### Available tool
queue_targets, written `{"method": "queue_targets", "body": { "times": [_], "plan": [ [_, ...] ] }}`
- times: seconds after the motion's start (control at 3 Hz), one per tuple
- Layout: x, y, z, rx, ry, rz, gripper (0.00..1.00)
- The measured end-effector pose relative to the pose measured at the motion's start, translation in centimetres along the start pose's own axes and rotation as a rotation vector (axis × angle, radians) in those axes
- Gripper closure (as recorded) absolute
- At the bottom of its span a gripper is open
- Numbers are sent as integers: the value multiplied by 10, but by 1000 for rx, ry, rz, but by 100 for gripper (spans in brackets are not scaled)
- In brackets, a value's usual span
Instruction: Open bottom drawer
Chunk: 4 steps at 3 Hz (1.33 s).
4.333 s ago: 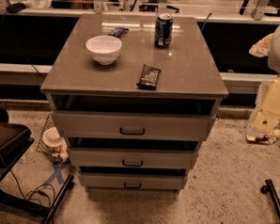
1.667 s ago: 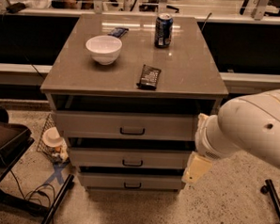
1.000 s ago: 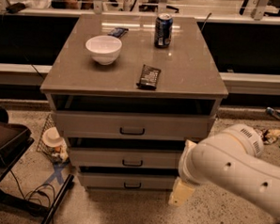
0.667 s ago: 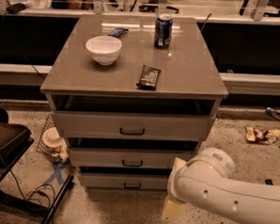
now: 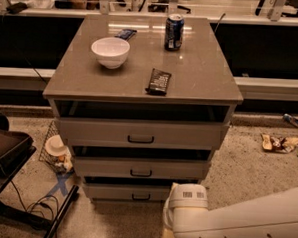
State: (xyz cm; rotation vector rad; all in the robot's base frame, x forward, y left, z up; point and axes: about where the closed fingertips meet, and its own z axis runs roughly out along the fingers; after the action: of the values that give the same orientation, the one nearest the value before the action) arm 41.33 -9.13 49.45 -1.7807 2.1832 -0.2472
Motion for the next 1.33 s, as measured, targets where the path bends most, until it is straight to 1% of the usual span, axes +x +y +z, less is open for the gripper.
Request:
{"method": "queue_targets", "body": {
  "times": [0.33,0.67,1.0,1.33],
  "plan": [
    [-9,3,8,-6,5,-11,0],
    [-50,12,55,-34,-13,-41,0],
    [-78,23,108,-63,-40,-64,0],
    [-89,28,165,-96,-58,-80,0]
  ]
}}
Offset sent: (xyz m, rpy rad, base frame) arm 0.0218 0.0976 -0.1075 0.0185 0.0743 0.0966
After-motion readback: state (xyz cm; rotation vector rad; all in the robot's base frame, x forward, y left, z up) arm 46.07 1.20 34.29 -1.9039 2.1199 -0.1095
